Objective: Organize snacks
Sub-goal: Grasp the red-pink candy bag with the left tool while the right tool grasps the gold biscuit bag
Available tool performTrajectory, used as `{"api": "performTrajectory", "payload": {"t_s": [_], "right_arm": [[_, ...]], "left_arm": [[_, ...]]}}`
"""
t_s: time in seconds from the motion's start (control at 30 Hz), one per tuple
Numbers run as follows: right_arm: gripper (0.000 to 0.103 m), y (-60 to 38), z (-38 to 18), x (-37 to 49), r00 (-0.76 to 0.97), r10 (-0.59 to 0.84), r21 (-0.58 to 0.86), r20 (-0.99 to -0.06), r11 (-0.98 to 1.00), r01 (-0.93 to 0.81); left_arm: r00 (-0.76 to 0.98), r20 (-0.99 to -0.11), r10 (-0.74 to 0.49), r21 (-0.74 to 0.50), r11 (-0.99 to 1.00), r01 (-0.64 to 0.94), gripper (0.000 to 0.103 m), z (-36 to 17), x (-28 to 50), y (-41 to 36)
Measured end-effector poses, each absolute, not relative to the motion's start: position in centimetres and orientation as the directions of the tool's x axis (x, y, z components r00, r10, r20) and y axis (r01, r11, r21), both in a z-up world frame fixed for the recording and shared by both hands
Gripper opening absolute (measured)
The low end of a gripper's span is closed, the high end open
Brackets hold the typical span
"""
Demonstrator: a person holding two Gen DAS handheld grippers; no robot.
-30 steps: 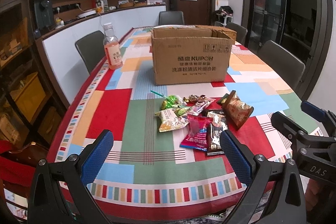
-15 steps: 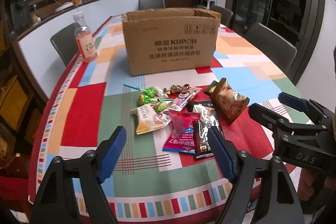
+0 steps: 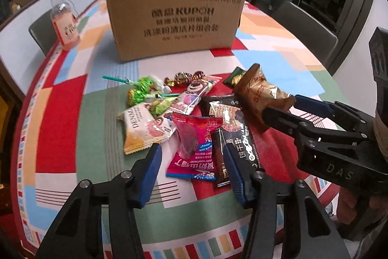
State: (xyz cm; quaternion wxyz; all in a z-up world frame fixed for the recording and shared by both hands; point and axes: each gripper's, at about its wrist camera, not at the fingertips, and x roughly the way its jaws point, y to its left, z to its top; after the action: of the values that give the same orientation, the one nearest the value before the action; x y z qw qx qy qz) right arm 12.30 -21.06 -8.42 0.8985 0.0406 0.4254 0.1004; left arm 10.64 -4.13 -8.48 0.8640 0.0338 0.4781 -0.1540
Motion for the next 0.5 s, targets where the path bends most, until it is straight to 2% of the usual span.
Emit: {"api": "performTrajectory", "payload": {"t_s": [0.5], "right_arm": [[0.052,-20.7,-10.4,15.4,0.558,0.203,0.147,-0.804,0.978,-0.145]], "left_arm": [[0.384,-0.879,-0.283,-0.167,0.936,0.309,0.037,-11.2,14.1,-4.4]]}}
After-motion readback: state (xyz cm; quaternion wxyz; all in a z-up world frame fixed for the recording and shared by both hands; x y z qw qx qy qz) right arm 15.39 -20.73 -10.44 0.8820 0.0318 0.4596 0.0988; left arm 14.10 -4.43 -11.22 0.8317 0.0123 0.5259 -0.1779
